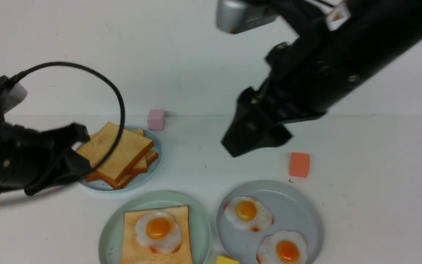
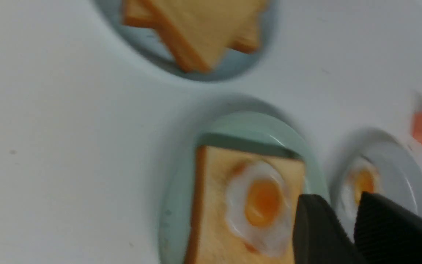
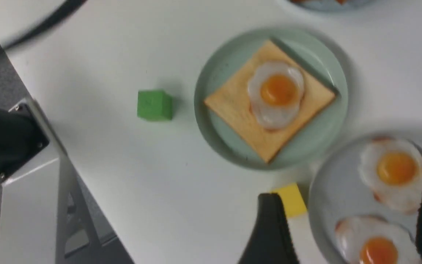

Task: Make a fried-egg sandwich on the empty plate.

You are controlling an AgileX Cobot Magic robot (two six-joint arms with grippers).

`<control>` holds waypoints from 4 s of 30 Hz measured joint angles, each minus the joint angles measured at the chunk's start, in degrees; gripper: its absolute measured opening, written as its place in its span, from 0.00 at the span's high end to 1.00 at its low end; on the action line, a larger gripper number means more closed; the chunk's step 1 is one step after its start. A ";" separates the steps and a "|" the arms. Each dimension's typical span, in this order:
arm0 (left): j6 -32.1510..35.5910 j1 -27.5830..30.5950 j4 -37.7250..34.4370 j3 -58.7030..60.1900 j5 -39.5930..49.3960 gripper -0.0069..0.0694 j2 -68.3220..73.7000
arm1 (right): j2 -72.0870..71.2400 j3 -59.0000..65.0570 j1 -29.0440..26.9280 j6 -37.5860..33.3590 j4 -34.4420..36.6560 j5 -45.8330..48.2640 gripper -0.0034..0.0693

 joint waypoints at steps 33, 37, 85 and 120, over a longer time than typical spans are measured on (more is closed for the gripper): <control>15.62 6.49 -21.80 -10.91 -16.33 0.54 32.95 | -16.04 20.96 0.00 0.89 4.13 -6.22 0.25; 18.93 6.49 -22.38 -10.91 -16.55 0.71 32.80 | -16.04 20.96 0.00 0.89 5.45 -5.85 0.25; 66.76 6.49 -42.28 9.92 2.78 0.80 22.67 | -16.15 20.96 -0.02 2.30 2.44 -3.12 0.25; 24.37 -19.44 -8.17 25.32 -0.86 0.93 -48.09 | -70.00 74.96 -0.02 11.93 -13.20 -47.75 0.96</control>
